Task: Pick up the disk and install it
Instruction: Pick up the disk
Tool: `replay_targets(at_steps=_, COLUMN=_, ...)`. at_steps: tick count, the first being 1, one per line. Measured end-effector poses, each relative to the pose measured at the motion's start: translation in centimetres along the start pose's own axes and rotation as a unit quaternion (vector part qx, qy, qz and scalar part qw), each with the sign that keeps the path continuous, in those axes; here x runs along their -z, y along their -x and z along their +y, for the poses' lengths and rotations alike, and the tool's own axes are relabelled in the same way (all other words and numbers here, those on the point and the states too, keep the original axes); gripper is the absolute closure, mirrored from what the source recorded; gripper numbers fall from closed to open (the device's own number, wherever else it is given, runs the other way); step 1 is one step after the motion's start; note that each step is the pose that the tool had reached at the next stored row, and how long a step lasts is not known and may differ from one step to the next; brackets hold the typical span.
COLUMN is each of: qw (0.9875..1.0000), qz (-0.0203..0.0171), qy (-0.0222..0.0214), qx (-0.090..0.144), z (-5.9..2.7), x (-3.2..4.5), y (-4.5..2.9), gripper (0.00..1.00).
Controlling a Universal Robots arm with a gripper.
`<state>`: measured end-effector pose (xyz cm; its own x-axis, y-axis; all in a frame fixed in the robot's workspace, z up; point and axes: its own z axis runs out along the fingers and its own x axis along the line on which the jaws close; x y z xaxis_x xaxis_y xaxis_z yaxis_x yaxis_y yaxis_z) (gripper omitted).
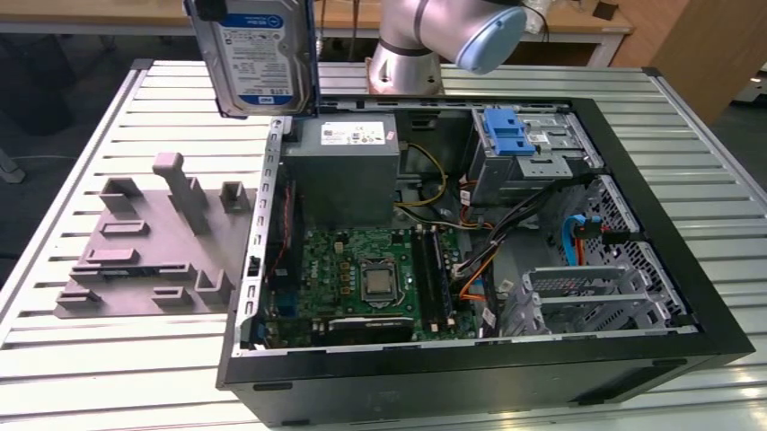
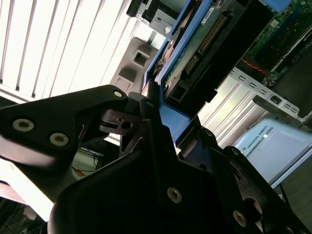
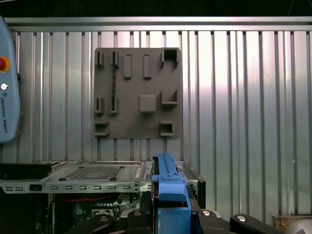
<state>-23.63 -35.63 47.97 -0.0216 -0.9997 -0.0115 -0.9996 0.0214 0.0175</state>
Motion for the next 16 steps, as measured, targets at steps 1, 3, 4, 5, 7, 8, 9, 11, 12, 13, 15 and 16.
replay_targets(at_steps=1, qw=1.0000, qz=0.0000, qy=0.0000, qx=0.000, z=-0.20, x=0.00, y=0.00, gripper=0.64)
replay_targets(at_steps=3, qw=1.0000, qz=0.0000, qy=0.0000, qx=0.000, z=-0.60, x=0.01, y=0.00, gripper=0.64)
replay_targets(at_steps=4, qw=1.0000, qz=0.0000, qy=0.0000, qx=0.000, z=-0.80, x=0.01, y=0.00, gripper=0.64)
replay_targets(at_steps=5, qw=1.0000, qz=0.0000, qy=0.0000, qx=0.000, z=-1.00, x=0.01, y=0.00, gripper=0.64)
replay_targets(at_steps=7, qw=1.0000, qz=0.0000, qy=0.0000, qx=0.000, z=-1.41, x=0.02, y=0.00, gripper=0.64)
replay_targets(at_steps=8, qw=1.0000, qz=0.0000, qy=0.0000, qx=0.000, z=-1.61, x=0.02, y=0.00, gripper=0.64)
replay_targets(at_steps=9, qw=1.0000, qz=0.0000, qy=0.0000, qx=0.000, z=-1.81, x=0.03, y=-0.01, gripper=0.64)
replay_targets(at_steps=11, qw=1.0000, qz=0.0000, qy=0.0000, qx=0.000, z=-2.21, x=0.04, y=-0.01, gripper=0.64)
replay_targets(at_steps=12, qw=1.0000, qz=0.0000, qy=0.0000, qx=0.000, z=-2.39, x=0.04, y=0.00, gripper=0.64)
replay_targets(at_steps=13, qw=1.0000, qz=0.0000, qy=0.0000, qx=0.000, z=-2.56, x=0.04, y=0.00, gripper=0.64)
replay_targets(at_steps=15, qw=1.0000, qz=0.0000, qy=0.0000, qx=0.000, z=-2.85, x=0.05, y=0.00, gripper=0.64)
replay_targets(at_steps=16, qw=1.0000, qz=0.0000, qy=0.0000, qx=0.000, z=-2.96, x=0.06, y=0.01, gripper=0.64)
